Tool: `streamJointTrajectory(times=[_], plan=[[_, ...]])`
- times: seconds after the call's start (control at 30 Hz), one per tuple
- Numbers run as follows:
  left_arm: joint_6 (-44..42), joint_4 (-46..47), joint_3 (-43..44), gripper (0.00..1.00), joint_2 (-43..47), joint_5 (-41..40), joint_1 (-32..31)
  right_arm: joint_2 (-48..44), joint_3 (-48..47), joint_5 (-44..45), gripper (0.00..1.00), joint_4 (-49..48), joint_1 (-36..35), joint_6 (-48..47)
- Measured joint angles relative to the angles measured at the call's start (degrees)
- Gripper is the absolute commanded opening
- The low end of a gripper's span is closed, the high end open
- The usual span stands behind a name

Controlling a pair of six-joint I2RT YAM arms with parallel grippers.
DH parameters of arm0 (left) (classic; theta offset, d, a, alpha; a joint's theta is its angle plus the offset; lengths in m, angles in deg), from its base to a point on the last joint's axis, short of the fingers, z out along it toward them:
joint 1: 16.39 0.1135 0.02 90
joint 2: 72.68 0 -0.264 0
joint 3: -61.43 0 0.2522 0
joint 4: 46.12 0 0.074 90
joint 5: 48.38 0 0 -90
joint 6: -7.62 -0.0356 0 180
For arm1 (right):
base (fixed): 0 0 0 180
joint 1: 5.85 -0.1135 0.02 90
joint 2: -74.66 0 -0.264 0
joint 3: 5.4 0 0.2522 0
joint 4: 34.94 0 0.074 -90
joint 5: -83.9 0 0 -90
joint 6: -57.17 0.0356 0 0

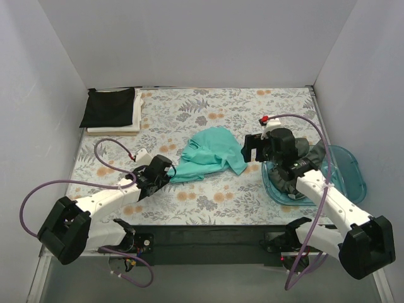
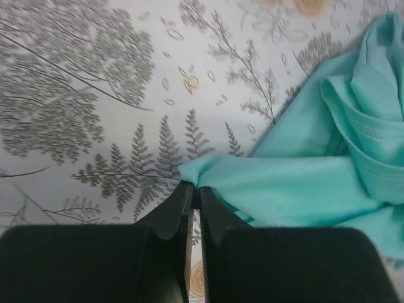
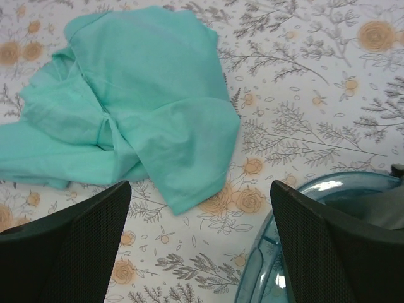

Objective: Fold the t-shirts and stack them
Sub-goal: Flatten the tshirt out

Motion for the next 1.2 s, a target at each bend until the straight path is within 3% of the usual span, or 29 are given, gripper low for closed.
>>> streamJointTrajectory(times=[0.17, 0.3, 0.6, 0.83, 0.87, 0.9, 0.97, 1.0, 1.03, 1.07, 1.2], plan=[[6.58, -14.01, 6.45, 0.0, 0.17, -11.37, 0.0, 6.84, -2.14, -2.84, 0.93, 3.02, -4.66, -3.17], [7.63, -18.34, 6.62, 0.0, 1.29, -13.22, 0.0, 12.96, -4.66, -1.29, 0.88, 5.86, -12.02, -4.94], [7.15, -17.97, 4.26, 0.0, 7.48, -12.79, 0.0, 22.12, -5.42, 0.68, 0.72, 8.02, -21.16, -5.05], [6.29, -16.9, 3.41, 0.0, 9.49, -12.24, 0.0, 28.37, -6.93, 1.92, 0.63, 7.32, -21.4, -3.8], [6.12, -16.63, 3.3, 0.0, 9.53, -12.09, 0.0, 28.94, -7.06, 1.92, 0.59, 7.15, -21.4, -3.74], [6.03, -16.5, 3.3, 0.0, 9.53, -11.96, 0.0, 29.77, -7.26, 1.92, 0.47, 6.82, -21.42, -3.67], [5.86, -16.2, 3.3, 0.0, 9.53, -11.8, 0.0, 31.34, -7.65, 2.34, 0.32, 6.12, -21.42, -3.02], [5.81, -16.15, 3.3, 0.0, 9.55, -11.76, 0.0, 31.95, -7.78, 2.64, 0.16, 5.9, -21.42, -2.71], [5.7, -16.15, 3.3, 0.0, 9.57, -11.72, 0.0, 32.22, -7.93, 3.32, 0.06, 5.9, -21.42, -2.6], [5.64, -16.15, 3.3, 0.0, 9.66, -11.65, 0.0, 32.2, -8.04, 3.98, 0.01, 5.77, -21.42, -2.19], [5.46, -16.11, 3.3, 0.0, 11.06, -11.61, 0.0, 31.1, -8.31, 8.0, 0.01, 5.73, -21.42, -0.72]])
